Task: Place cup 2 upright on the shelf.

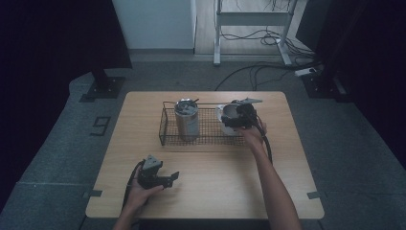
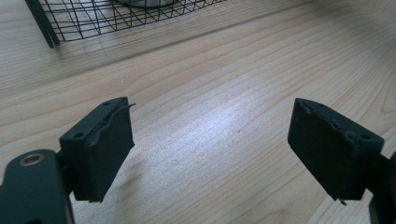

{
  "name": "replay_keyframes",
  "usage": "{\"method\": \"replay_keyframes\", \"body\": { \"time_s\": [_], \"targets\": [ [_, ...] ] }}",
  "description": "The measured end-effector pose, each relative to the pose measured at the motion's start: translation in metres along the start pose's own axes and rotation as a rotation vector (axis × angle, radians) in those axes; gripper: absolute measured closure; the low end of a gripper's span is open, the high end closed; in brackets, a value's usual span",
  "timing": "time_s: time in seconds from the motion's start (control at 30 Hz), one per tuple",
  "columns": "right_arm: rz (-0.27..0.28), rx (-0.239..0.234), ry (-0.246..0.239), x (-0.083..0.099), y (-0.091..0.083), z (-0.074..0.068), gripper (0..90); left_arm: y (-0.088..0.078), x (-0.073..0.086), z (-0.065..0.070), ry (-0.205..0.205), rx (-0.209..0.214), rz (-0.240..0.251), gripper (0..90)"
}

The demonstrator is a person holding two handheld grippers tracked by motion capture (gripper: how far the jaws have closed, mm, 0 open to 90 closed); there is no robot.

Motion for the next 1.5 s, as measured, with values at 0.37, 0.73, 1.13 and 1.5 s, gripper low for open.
{"method": "replay_keyframes", "body": {
  "time_s": [0.37,0.73,1.13,1.5],
  "targets": [
    [-0.027,0.007,-0.003,0.005,0.009,-0.002,6.9,-0.001,0.000,0.000,0.004,-0.005,0.010,14.4],
    [-0.051,0.013,-0.012,0.010,0.015,-0.005,6.9,0.000,0.000,0.000,0.004,-0.001,0.003,14.4],
    [-0.084,0.035,-0.028,0.012,0.019,-0.006,6.9,0.000,0.000,0.001,0.006,0.001,0.000,14.4],
    [-0.121,0.053,-0.062,0.012,0.022,-0.009,6.9,0.000,0.001,0.001,0.008,0.001,-0.004,14.4]
  ]
}}
Point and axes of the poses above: each handheld gripper's, and its own axes: y roughly forward along the jaws, x roughly out of its underside, z roughly to its right, the point moved 1 cm from there along y, roughly forward along the jaws, and after that the axes turned 3 degrees about -y, right-handed, at the moved point
